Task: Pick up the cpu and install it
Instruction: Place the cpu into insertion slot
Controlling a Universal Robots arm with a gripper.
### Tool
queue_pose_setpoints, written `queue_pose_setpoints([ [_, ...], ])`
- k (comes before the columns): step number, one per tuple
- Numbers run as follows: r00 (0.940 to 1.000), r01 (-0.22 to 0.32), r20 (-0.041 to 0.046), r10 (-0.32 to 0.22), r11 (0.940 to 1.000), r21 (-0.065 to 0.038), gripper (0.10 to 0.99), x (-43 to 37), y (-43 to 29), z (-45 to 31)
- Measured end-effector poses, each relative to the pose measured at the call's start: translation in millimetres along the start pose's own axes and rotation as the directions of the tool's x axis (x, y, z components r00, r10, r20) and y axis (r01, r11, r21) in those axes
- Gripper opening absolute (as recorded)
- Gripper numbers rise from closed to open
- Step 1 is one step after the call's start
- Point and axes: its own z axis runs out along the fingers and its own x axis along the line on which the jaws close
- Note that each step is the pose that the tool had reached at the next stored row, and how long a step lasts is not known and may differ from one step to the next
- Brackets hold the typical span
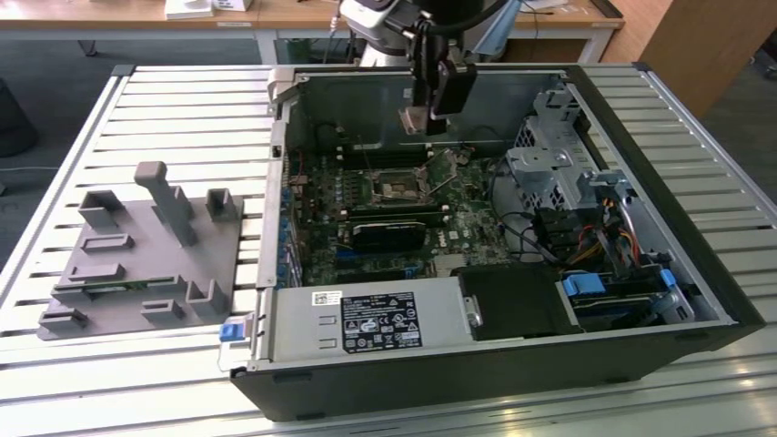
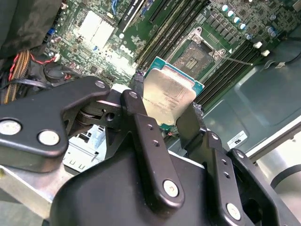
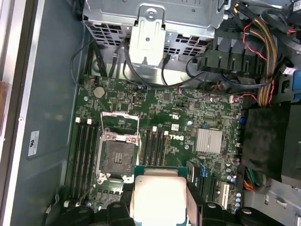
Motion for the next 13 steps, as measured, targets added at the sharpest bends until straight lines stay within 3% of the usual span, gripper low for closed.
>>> queue_pose_setpoints([
  [13,0.9982,-0.059,0.0027,0.059,0.9982,0.001,0.529,0.6,0.0,1.9],
])
